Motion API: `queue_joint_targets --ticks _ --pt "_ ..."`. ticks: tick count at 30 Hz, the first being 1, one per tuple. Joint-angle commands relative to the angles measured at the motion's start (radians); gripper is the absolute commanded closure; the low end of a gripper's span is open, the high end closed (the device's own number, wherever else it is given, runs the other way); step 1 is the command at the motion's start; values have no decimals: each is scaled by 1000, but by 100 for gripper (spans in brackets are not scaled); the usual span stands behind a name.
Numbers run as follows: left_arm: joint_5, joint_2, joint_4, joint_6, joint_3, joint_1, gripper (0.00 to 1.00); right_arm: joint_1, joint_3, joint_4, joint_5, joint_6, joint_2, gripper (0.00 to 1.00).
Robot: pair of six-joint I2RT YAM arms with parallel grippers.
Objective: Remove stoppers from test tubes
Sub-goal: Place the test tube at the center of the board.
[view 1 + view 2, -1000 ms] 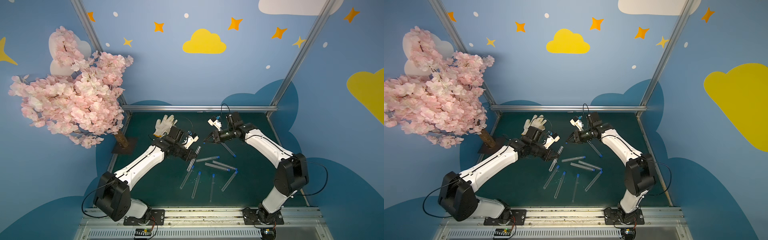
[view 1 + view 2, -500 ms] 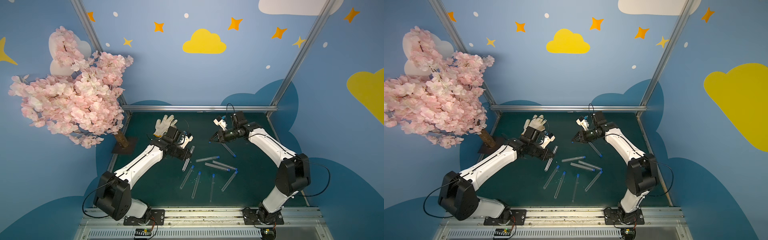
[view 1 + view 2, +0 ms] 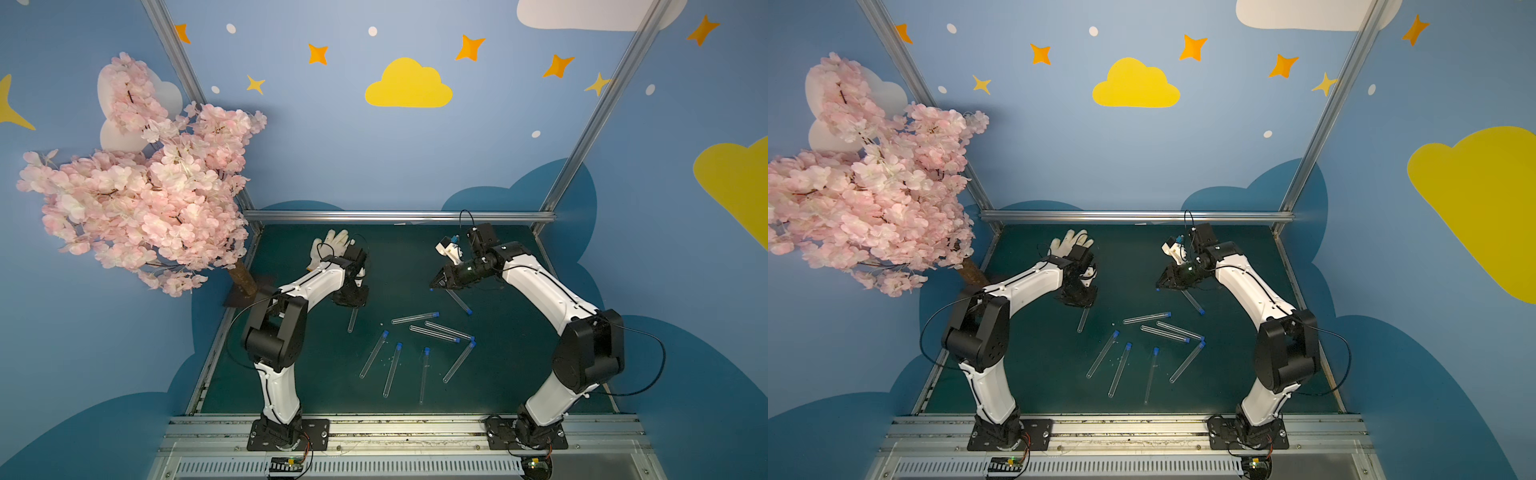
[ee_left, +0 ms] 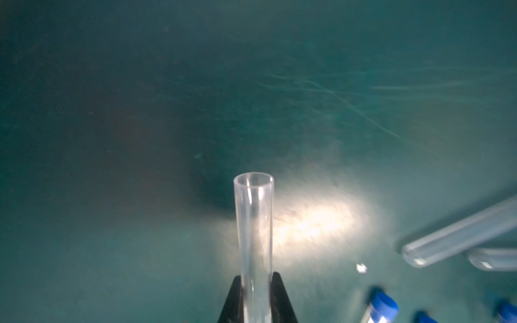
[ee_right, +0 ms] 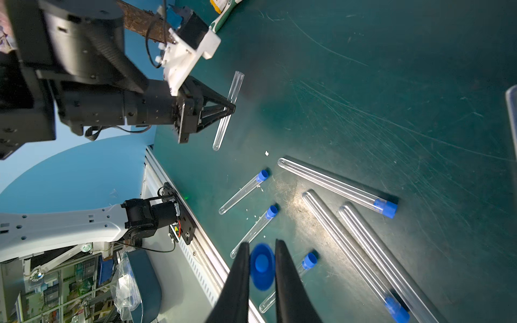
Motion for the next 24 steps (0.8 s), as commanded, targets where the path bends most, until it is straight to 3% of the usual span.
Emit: queue_joint_targets --ticks 1,9,24 --pt "-58 38 -49 -65 34 -1 90 -8 38 -37 21 -20 -13 100" --pt "-102 106 -59 -86 23 0 84 -40 34 -47 40 -8 2 100" --pt "-74 48 -85 -82 54 0 44 -135 52 -135 134 -36 31 100"
